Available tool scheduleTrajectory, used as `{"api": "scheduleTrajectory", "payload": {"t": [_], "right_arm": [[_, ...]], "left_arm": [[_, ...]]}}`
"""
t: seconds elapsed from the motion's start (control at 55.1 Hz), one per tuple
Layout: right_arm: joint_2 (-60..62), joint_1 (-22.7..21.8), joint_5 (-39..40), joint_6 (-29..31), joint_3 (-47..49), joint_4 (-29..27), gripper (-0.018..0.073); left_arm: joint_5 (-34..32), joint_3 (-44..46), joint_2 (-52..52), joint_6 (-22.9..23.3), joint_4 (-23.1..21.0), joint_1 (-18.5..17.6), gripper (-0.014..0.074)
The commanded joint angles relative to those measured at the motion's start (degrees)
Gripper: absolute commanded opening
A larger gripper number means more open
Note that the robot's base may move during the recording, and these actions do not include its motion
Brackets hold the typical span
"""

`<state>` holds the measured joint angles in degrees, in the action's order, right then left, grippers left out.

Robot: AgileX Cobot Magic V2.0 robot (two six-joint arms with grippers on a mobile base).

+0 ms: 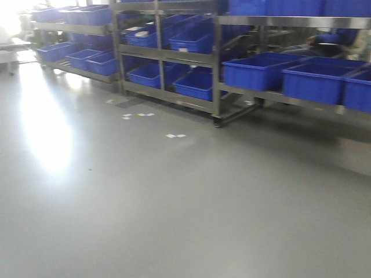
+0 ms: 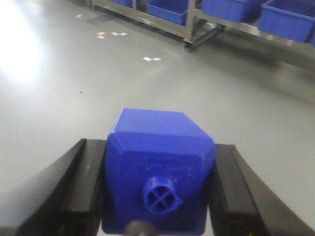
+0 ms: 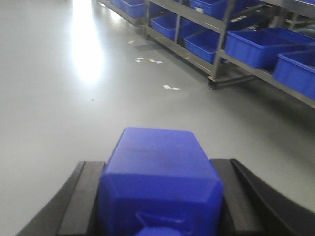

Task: Pick and sort blue part to right shelf
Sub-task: 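Drive the base toward the shelf of blue bins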

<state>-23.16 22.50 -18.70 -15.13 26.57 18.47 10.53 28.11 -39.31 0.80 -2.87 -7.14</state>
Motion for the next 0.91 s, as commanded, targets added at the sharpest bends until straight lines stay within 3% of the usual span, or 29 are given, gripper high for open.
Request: {"api": "scheduleTrajectory", "payload": {"t": [0.0,0.89], "right_arm": [[-0.35,-0.09,5.09,0.5,1.84,1.19,0.0123],[-0.35,-0.09,4.86,0.5,1.84,1.19,0.0123]], "left_arm": [[-5.2,1.8,0.01,-0.1,-0.3,-0.39,0.0333],[-5.09,1.8,0.01,-0.1,-0.3,-0.39,0.0333]]}}
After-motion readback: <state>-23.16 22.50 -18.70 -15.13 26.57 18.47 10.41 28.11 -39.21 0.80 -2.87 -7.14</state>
